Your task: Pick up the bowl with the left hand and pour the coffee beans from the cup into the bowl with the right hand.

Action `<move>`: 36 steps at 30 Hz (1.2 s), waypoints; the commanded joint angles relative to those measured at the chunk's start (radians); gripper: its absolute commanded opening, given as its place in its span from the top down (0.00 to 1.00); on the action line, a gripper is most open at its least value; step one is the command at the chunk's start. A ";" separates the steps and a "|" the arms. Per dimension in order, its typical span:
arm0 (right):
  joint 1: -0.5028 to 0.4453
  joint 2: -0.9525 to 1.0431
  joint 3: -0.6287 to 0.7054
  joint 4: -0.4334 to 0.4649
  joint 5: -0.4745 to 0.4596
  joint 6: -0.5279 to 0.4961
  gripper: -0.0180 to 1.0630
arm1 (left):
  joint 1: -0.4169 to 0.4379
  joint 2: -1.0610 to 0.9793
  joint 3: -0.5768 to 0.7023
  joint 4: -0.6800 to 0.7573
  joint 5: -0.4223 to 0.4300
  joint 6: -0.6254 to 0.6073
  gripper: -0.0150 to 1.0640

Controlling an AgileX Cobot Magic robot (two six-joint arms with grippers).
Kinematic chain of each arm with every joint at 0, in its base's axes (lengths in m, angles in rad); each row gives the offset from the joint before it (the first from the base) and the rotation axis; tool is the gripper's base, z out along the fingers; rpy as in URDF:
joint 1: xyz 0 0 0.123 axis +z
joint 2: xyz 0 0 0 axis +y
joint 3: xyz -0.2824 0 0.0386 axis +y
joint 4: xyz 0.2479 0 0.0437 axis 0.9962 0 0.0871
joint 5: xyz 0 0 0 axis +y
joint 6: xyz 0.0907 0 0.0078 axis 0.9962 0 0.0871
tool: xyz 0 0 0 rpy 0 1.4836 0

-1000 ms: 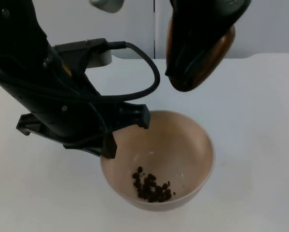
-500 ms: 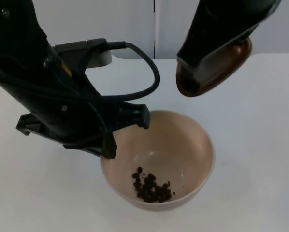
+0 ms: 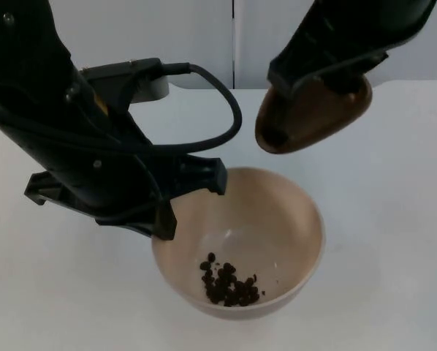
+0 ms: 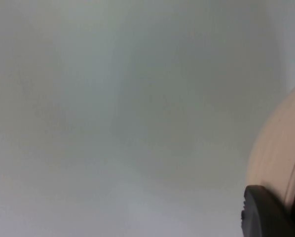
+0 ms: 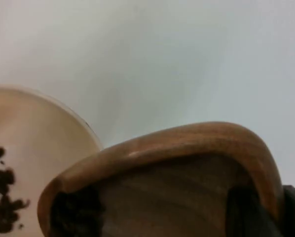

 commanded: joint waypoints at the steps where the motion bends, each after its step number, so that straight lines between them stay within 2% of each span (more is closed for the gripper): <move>1: -0.025 -0.020 0.000 0.052 -0.020 -0.029 0.98 | -0.006 -0.003 -0.005 -0.012 -0.001 -0.009 0.99; 2: -0.044 -0.022 0.000 0.089 -0.025 -0.051 0.98 | -0.006 -0.003 -0.005 -0.012 -0.001 -0.009 0.99; 3: -0.044 -0.022 0.000 0.089 -0.025 -0.051 0.98 | -0.006 -0.003 -0.005 -0.012 -0.001 -0.009 0.99; 7: -0.123 -0.026 0.000 0.255 -0.046 -0.152 0.98 | -0.006 -0.003 -0.005 -0.012 0.001 -0.009 0.99; 15: -0.201 -0.026 0.000 0.388 -0.059 -0.231 0.98 | -0.006 -0.003 -0.005 -0.012 -0.002 -0.009 0.99; 19: -0.250 -0.026 0.000 0.478 -0.072 -0.290 0.98 | -0.006 -0.003 -0.005 0.066 -0.013 -0.002 0.99; 22: -0.276 -0.026 0.000 0.503 -0.079 -0.305 0.98 | -0.003 -0.003 -0.005 0.102 -0.014 -0.002 0.99; 29: -0.355 -0.026 0.000 0.496 -0.086 -0.311 0.98 | 0.007 -0.003 -0.005 0.122 -0.020 -0.002 0.99; 34: -0.407 -0.026 0.033 0.495 -0.119 -0.314 0.98 | 0.063 -0.003 -0.005 0.118 -0.033 -0.002 0.99; 36: -0.435 -0.026 0.082 0.497 -0.167 -0.314 0.98 | 0.103 0.006 -0.005 0.118 -0.029 0.000 0.99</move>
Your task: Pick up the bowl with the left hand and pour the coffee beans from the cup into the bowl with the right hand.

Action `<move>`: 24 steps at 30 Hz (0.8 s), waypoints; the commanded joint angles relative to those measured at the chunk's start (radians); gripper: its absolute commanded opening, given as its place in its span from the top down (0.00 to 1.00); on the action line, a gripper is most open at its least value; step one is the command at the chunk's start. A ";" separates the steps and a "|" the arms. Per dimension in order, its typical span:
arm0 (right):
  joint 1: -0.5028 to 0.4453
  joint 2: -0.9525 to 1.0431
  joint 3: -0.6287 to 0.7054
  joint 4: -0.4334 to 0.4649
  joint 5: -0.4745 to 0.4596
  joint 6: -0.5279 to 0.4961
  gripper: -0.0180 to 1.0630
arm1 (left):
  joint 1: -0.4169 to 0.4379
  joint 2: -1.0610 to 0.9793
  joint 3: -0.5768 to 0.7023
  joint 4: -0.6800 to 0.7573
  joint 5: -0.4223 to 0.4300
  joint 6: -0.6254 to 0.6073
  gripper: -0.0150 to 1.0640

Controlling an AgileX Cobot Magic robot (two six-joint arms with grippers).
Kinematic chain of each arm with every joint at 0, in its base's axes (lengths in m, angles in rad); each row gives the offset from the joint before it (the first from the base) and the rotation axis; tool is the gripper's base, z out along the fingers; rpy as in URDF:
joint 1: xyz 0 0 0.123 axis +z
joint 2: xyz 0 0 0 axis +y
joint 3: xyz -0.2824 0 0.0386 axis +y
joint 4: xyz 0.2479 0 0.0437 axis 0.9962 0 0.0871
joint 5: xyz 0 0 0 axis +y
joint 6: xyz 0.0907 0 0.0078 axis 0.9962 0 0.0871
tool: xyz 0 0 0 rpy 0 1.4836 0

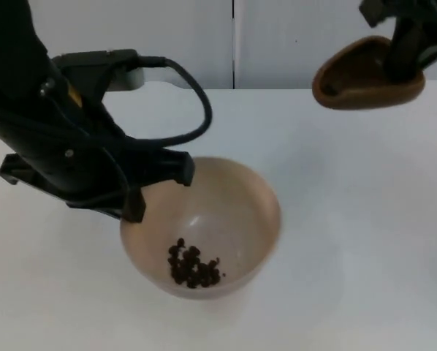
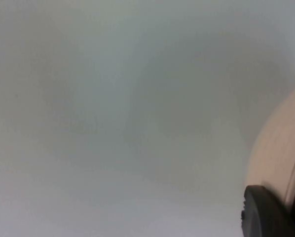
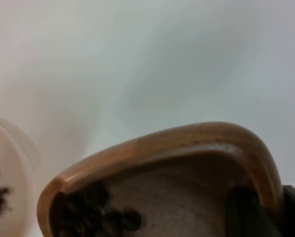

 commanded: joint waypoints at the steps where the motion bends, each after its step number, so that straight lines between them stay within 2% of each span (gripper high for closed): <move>1: -0.026 -0.011 0.053 0.000 -0.059 0.001 0.98 | 0.037 0.011 -0.005 0.003 -0.015 0.004 0.99; 3: -0.037 -0.011 0.087 0.002 -0.086 0.002 0.98 | 0.056 0.020 -0.005 0.003 -0.015 0.017 0.99; 6: -0.071 -0.011 0.182 0.021 -0.188 0.020 0.98 | 0.093 0.063 -0.005 0.001 -0.015 0.037 0.99; 7: -0.083 -0.011 0.213 0.035 -0.225 0.020 0.98 | 0.098 0.076 -0.005 0.001 -0.019 0.037 0.99; 8: -0.083 -0.011 0.213 0.035 -0.225 0.020 0.98 | 0.098 0.076 -0.005 0.001 -0.019 0.037 0.99; 12: -0.110 -0.011 0.330 0.056 -0.362 0.030 0.98 | 0.098 0.138 -0.005 0.001 -0.049 0.037 0.99; 24: -0.115 0.109 0.378 0.069 -0.429 0.033 0.98 | 0.098 0.216 -0.005 0.005 -0.079 0.037 0.99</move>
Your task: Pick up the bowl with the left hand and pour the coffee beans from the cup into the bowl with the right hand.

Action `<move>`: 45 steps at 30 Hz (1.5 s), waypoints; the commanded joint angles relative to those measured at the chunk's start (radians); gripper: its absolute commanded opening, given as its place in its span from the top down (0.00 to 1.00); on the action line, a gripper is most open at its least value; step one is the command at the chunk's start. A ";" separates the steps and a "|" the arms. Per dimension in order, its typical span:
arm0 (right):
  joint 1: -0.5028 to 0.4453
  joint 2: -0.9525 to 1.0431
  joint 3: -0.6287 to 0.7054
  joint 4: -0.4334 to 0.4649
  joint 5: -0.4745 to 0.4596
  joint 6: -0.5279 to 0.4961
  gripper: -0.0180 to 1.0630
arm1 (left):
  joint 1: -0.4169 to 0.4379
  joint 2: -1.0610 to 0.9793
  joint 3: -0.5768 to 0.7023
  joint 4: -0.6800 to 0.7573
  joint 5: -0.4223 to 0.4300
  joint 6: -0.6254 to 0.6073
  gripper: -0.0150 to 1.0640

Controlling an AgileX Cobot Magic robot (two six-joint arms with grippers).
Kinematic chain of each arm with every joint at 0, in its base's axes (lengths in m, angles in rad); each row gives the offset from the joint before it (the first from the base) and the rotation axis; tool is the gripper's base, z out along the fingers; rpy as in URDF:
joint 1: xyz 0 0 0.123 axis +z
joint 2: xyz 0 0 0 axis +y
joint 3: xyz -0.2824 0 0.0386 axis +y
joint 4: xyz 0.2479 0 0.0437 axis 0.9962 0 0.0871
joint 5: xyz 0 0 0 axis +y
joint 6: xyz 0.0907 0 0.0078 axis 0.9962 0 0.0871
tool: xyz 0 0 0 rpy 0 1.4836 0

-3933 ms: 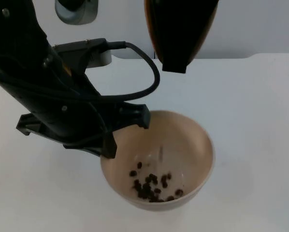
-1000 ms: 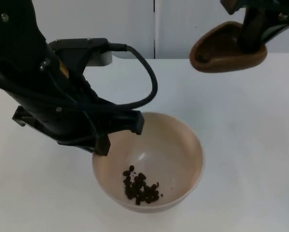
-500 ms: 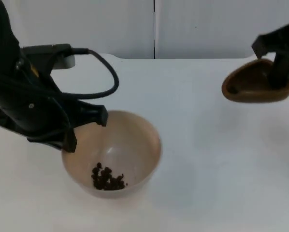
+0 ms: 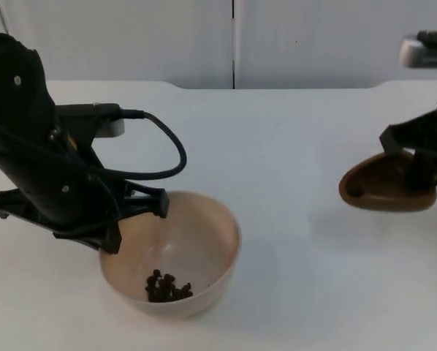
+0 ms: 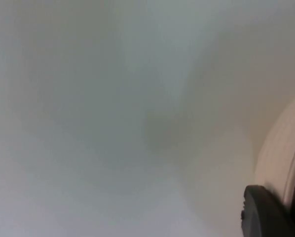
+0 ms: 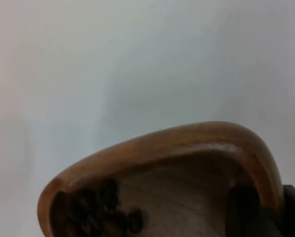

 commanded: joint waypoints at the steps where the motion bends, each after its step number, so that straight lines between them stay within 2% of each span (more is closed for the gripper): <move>1: -0.005 0.035 0.010 0.012 -0.032 0.004 0.98 | 0.002 0.012 0.002 0.005 -0.008 -0.001 0.99; 14: -0.005 0.209 0.010 0.045 -0.117 0.004 0.98 | 0.002 0.012 0.002 0.005 -0.024 -0.001 0.99; 27: -0.005 0.264 0.010 0.043 -0.127 0.004 0.97 | 0.002 0.012 0.002 0.005 -0.064 -0.001 0.99; 30: -0.005 0.264 0.010 0.044 -0.125 0.004 0.91 | 0.002 0.012 0.002 0.001 -0.067 -0.001 0.99; 32: -0.005 0.264 0.010 0.047 -0.121 0.004 0.80 | 0.002 0.012 0.002 0.001 -0.067 -0.001 0.99; 33: -0.005 0.264 0.010 0.047 -0.121 0.004 0.80 | 0.002 0.012 0.002 0.001 -0.067 -0.001 0.99; 34: -0.005 0.264 0.010 0.047 -0.121 0.004 0.74 | 0.002 0.012 0.002 0.001 -0.067 -0.001 0.98; 37: -0.005 0.264 0.010 0.051 -0.126 0.004 0.53 | 0.002 0.012 0.002 0.001 -0.069 -0.001 0.84; 38: -0.005 0.264 0.010 0.051 -0.126 0.004 0.53 | 0.002 0.012 0.002 0.001 -0.069 -0.001 0.84; 41: -0.005 0.264 0.010 0.052 -0.126 0.004 0.35 | 0.002 0.011 0.002 0.001 -0.071 -0.001 0.61; 43: -0.005 0.259 0.010 0.052 -0.123 0.004 0.31 | 0.002 0.011 0.002 0.001 -0.071 -0.001 0.45; 44: -0.005 0.259 0.010 0.052 -0.123 0.004 0.31 | 0.002 0.011 0.002 0.001 -0.071 -0.001 0.45; 45: -0.005 0.252 0.010 0.052 -0.123 0.004 0.31 | 0.002 0.011 0.002 0.001 -0.071 -0.001 0.38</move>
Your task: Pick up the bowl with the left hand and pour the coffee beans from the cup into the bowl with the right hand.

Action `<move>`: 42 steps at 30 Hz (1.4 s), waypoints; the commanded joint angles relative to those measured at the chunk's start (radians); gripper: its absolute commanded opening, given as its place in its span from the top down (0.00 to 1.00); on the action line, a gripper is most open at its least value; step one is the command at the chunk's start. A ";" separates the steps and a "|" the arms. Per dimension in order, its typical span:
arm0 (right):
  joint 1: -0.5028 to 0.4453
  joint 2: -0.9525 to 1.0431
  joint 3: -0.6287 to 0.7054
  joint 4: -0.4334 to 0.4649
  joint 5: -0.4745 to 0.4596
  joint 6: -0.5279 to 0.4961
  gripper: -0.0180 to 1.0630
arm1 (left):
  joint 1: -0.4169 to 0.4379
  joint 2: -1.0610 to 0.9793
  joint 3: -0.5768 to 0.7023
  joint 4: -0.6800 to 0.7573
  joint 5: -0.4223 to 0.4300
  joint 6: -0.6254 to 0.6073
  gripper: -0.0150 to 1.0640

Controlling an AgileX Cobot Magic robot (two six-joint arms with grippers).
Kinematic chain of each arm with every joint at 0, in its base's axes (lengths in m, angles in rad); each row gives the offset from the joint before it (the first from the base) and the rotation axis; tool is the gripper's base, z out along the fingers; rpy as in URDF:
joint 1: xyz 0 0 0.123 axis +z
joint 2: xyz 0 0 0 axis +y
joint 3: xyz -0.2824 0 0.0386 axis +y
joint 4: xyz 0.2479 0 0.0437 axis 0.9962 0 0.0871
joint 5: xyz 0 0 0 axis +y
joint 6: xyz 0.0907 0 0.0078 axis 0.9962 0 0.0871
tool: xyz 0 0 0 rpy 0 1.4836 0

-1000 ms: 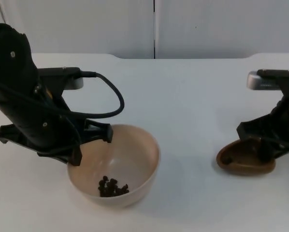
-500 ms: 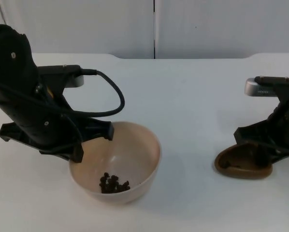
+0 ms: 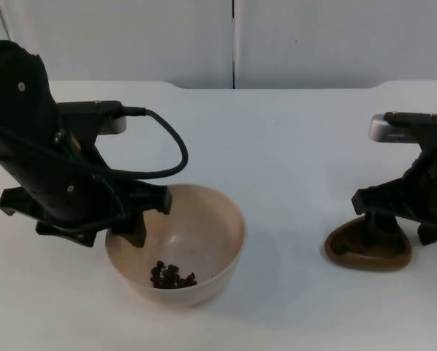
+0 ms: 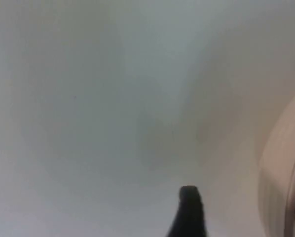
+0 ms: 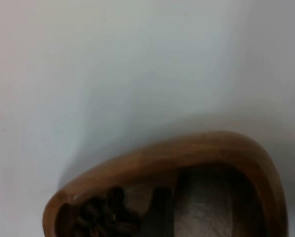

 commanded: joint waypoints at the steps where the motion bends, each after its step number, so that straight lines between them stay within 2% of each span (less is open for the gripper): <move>1: -0.005 -0.003 0.008 -0.005 0.010 -0.004 0.31 | 0.002 0.000 0.002 0.001 -0.013 -0.001 0.33; 3: -0.005 -0.031 0.008 -0.007 0.010 -0.004 0.31 | 0.002 0.000 0.002 0.003 -0.021 -0.001 0.24; 6: -0.005 -0.073 0.008 -0.007 0.010 -0.007 0.31 | 0.002 -0.003 0.002 0.003 -0.021 -0.001 0.21; 19: -0.005 -0.350 0.008 -0.014 0.053 -0.036 0.31 | 0.002 -0.116 0.002 -0.004 -0.014 -0.001 0.21; 28: -0.005 -0.563 0.008 -0.014 0.103 -0.044 0.31 | 0.002 -0.355 0.002 -0.004 -0.012 -0.001 0.21; 42: -0.005 -0.760 0.008 -0.014 0.164 -0.103 0.31 | 0.002 -0.634 0.002 0.006 0.006 0.012 0.21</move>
